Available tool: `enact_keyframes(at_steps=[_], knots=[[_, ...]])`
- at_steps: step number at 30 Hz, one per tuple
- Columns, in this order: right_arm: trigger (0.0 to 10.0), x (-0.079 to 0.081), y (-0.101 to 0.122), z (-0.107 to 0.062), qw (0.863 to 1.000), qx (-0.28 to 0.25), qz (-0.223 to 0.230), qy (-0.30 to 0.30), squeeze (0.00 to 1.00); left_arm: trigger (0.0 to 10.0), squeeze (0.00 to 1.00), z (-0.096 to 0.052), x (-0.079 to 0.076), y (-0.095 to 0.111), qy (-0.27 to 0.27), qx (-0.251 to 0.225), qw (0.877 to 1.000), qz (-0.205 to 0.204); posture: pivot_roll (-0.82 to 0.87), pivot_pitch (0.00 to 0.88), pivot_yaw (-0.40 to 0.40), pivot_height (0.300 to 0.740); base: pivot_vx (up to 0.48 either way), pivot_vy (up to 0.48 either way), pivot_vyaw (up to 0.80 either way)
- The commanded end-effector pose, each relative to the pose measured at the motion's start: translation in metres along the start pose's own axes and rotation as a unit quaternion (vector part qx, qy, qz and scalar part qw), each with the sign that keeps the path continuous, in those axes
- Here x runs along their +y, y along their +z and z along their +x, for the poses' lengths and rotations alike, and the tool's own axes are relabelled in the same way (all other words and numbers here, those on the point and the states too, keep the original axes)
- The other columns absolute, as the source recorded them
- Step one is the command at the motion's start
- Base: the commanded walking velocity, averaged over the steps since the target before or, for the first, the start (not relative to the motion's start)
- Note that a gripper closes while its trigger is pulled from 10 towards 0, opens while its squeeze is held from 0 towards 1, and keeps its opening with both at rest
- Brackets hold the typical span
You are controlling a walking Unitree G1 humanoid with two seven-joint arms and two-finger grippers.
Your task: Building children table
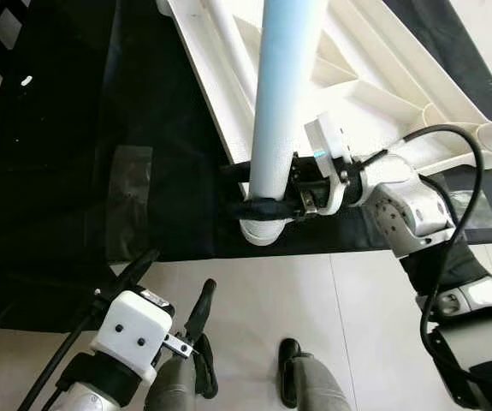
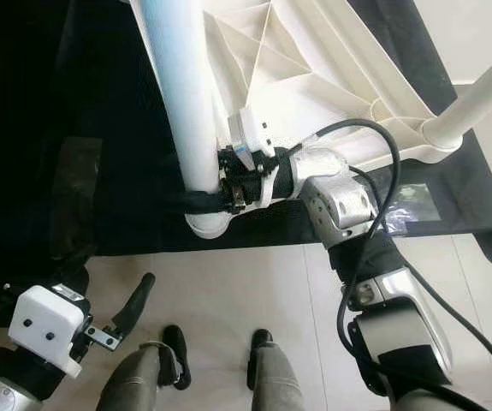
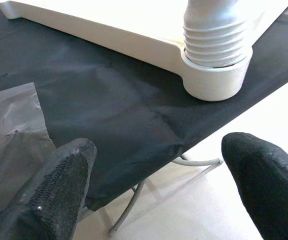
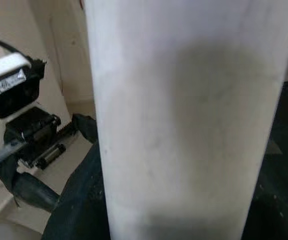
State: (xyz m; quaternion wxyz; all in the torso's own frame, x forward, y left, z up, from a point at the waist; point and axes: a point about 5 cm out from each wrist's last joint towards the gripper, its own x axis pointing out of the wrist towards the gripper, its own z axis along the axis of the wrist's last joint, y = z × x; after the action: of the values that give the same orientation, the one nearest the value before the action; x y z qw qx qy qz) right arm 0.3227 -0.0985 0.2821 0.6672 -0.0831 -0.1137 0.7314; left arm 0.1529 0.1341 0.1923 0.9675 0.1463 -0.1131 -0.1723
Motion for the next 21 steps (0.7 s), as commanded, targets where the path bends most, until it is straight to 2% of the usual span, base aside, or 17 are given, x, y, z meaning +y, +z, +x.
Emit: enact_keyframes(at_steps=[1, 6, 10, 19, 21], knots=[[10.0, 0.006, -0.011, 0.005, 0.999, -0.001, 0.035, 0.012, 0.0, 10.0, 0.0, -0.002, -0.003, -0.004, -0.002, 0.015, 1.0, -0.008, 0.01, 0.425, 0.003, 0.74, 0.0, 0.0, 0.0], [10.0, 0.005, -0.005, 0.005, 0.998, -0.032, 0.061, 0.014, 0.0, 10.0, 0.0, -0.001, -0.002, -0.005, -0.001, 0.015, 1.0, -0.008, 0.01, 0.428, 0.003, 0.74, 0.0, 0.0, 0.0], [10.0, 0.0, 0.003, 0.003, 0.992, -0.072, 0.099, 0.005, 0.0, 10.0, 0.0, -0.001, -0.002, -0.006, 0.0, 0.015, 1.0, -0.007, 0.01, 0.43, 0.002, 0.74, 0.0, 0.0, 0.0], [10.0, -0.003, 0.009, 0.0, 0.989, -0.09, 0.119, -0.005, 0.0, 10.0, 0.0, 0.0, -0.001, -0.006, 0.001, 0.014, 1.0, -0.007, 0.01, 0.429, 0.001, 0.74, 0.0, 0.0, 0.0], [10.0, -0.003, 0.009, 0.0, 0.991, -0.079, 0.105, -0.006, 0.0, 10.0, 0.0, 0.001, -0.001, -0.007, 0.001, 0.014, 1.0, -0.007, 0.01, 0.422, -0.003, 0.74, 0.0, 0.0, 0.0]])
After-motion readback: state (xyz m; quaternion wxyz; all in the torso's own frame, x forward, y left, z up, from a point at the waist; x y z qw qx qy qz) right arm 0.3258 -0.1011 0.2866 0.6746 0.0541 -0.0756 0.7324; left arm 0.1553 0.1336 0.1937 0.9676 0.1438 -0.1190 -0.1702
